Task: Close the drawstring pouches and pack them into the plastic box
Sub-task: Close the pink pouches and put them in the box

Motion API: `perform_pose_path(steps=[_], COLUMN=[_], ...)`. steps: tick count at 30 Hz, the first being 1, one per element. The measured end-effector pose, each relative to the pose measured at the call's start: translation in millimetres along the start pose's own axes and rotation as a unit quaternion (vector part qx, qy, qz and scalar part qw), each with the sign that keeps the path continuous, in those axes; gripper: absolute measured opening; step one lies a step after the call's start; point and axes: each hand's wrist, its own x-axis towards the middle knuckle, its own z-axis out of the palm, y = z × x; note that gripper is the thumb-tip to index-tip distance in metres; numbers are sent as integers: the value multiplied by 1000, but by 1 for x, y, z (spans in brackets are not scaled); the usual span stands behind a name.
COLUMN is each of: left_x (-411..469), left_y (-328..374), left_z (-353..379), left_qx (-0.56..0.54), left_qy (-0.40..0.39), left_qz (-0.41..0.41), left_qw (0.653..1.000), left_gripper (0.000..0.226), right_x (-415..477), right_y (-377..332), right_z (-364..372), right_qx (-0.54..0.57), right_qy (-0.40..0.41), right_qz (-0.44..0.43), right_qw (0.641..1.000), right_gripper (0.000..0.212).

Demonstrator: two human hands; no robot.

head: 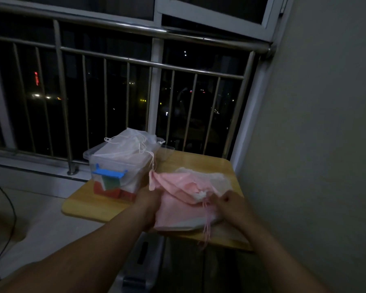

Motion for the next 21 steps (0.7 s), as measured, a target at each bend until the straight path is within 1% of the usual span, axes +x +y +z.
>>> perform_pose_path(steps=[1, 2, 3, 4, 5, 7, 8, 9, 10, 11, 13, 15, 16, 17, 18, 19, 20, 21], left_x=[0, 1, 0, -3, -6, -11, -15, -19, -19, -19, -17, -17, -17, -17, -18, -18, -19, -21], left_y=[-2, -5, -8, -11, -13, -14, -14, -11, -11, -10, -11, -14, -16, -17, -17, -17, -16, -14], left_z=[2, 4, 5, 8, 11, 17, 18, 20, 20, 19, 14, 9, 7, 5, 6, 8, 11, 16], left_qx=[46, 117, 201, 271, 335, 459, 521, 570, 600, 613, 620, 617, 616, 616, 613, 602, 581, 555], left_qy=[13, 36, 62, 81, 90, 81, 64, 50, 41, 36, 40, 65, 77, 77, 62, 31, -7, -37], left_qz=[51, 121, 192, 264, 321, 406, 427, 432, 423, 403, 362, 356, 371, 397, 426, 452, 473, 480], left_qw=[998, 985, 959, 922, 881, 786, 736, 697, 678, 678, 695, 699, 691, 676, 662, 657, 662, 678], left_gripper=[27, 33, 42, 50, 57, 64, 67, 68, 69, 69, 70, 77, 81, 83, 81, 73, 59, 43], right_x=[-9, -14, -15, -15, -14, -13, -14, -15, -16, -15, -16, -18, -20, -19, -18, -15, -12, -7], right_y=[-5, -8, -6, -4, -2, -3, -6, -7, -7, -6, -5, -6, -6, -5, -6, -6, -8, -10], right_z=[3, 7, 12, 15, 18, 20, 20, 18, 17, 18, 18, 18, 17, 16, 13, 10, 7, 5], right_qx=[-33, -56, -65, -71, -76, -79, -81, -85, -88, -83, -50, -9, 19, 47, 81, 122, 173, 230], right_qy=[-57, -92, -104, -102, -95, -97, -106, -115, -125, -131, -145, -162, -170, -178, -183, -188, -193, -197], right_qz=[3, -1, -12, -20, -24, -18, -10, -3, 6, 13, 26, 43, 53, 63, 76, 90, 110, 132], right_qw=[998, 994, 992, 992, 992, 992, 991, 990, 988, 988, 988, 986, 984, 981, 977, 970, 959, 944], right_gripper=[39, 35, 32, 30, 33, 49, 50, 47, 41, 34, 21, 15, 14, 12, 11, 12, 14, 16])
